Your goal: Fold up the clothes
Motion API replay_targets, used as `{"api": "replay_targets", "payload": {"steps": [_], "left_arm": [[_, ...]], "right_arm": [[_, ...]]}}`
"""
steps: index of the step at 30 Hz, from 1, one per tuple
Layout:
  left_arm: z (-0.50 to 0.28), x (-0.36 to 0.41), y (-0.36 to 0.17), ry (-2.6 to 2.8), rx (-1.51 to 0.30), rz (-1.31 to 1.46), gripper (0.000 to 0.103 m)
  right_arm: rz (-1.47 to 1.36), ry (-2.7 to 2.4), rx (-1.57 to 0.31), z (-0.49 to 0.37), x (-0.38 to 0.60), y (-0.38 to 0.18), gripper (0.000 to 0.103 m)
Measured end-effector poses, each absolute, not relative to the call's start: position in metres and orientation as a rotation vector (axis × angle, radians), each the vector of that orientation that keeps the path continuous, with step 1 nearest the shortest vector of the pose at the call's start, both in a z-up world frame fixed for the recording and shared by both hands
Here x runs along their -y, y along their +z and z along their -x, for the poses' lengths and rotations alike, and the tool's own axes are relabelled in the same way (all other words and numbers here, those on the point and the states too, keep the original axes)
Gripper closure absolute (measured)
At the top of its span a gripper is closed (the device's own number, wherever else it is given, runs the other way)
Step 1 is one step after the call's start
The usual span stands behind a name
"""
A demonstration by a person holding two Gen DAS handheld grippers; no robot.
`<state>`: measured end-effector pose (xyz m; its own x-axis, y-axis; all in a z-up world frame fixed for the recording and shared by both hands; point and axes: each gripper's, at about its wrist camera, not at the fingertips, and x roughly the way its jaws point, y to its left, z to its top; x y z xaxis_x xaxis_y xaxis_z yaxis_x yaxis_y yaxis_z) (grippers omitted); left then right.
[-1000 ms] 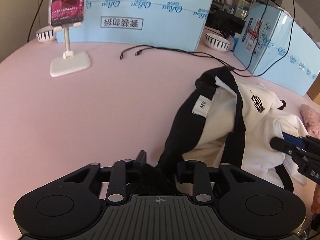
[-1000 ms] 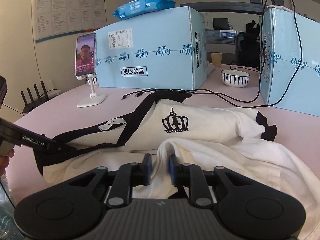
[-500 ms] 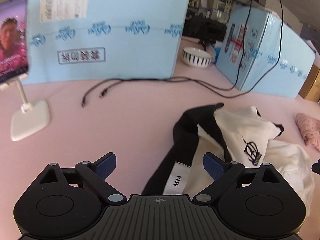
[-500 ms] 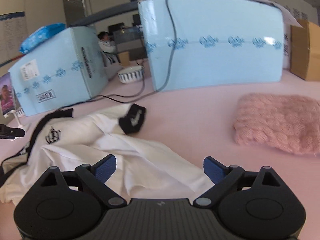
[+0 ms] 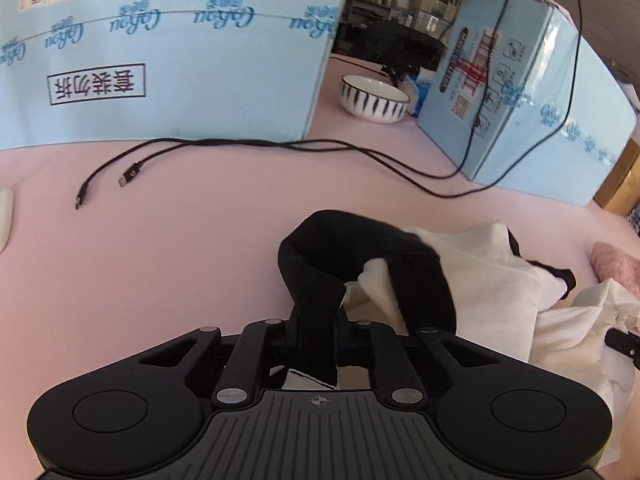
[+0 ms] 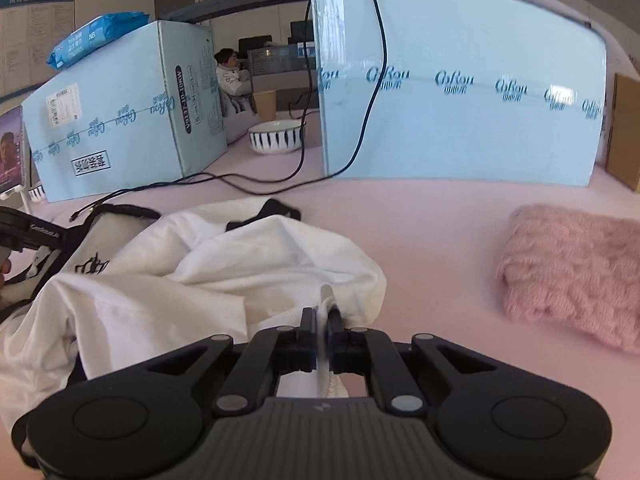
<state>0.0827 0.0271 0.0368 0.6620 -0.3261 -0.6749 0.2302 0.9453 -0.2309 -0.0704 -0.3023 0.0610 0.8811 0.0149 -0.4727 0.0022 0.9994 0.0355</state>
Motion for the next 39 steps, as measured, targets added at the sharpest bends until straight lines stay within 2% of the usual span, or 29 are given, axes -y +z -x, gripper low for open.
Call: {"api": "replay_targets", "payload": {"steps": [8,11,13,14,17,18,19,20,24,27,31,36,38,39], "left_arm": [[-0.079,-0.066,0.090,-0.180,-0.591,0.146,0.095],[-0.110,-0.069,0.076,-0.079,-0.677,0.082,0.090],[-0.132,-0.073,0.054,-0.009,-0.833,0.055,0.082],[-0.134,-0.076,0.051,0.005,-0.864,0.053,0.079],[-0.120,-0.093,0.055,0.029,-0.845,0.059,0.043],[-0.115,-0.096,0.058,0.037,-0.831,0.048,0.021],[-0.108,-0.101,0.065,0.048,-0.812,0.017,0.013],[-0.099,-0.107,0.072,0.055,-0.799,-0.026,0.012],[-0.065,-0.122,0.088,0.026,-0.785,-0.031,0.008],[-0.027,-0.120,0.085,-0.001,-0.782,-0.100,0.007],[0.002,-0.123,0.070,0.041,-0.802,-0.159,0.007],[0.039,-0.131,0.068,-0.148,-0.830,-0.020,0.007],[0.046,-0.127,0.066,-0.220,-0.837,0.018,0.007],[0.049,-0.123,0.063,-0.248,-0.845,0.027,0.007]], "right_arm": [[0.008,-0.036,-0.367,0.012,0.295,0.108,0.098],[-0.003,-0.023,-0.461,-0.040,0.282,0.097,0.091],[0.074,-0.025,-0.618,-0.075,0.265,0.072,0.068],[0.119,-0.047,-0.654,-0.080,0.259,0.063,0.063],[0.225,-0.107,-0.610,-0.068,0.251,0.055,0.037],[0.243,-0.118,-0.567,-0.059,0.252,0.057,0.020],[0.256,-0.126,-0.524,-0.049,0.253,0.060,0.008],[0.236,-0.104,-0.487,-0.036,0.258,0.066,0.005],[0.125,0.084,-0.478,-0.002,0.275,0.083,0.004],[0.051,0.226,-0.559,0.016,0.282,0.084,0.004],[0.102,0.293,-0.579,0.028,0.267,0.072,0.004],[0.188,0.279,-0.646,0.018,0.237,0.043,0.005],[0.183,0.280,-0.677,0.012,0.231,0.033,0.014],[0.164,0.290,-0.695,0.009,0.231,0.029,0.029]]}}
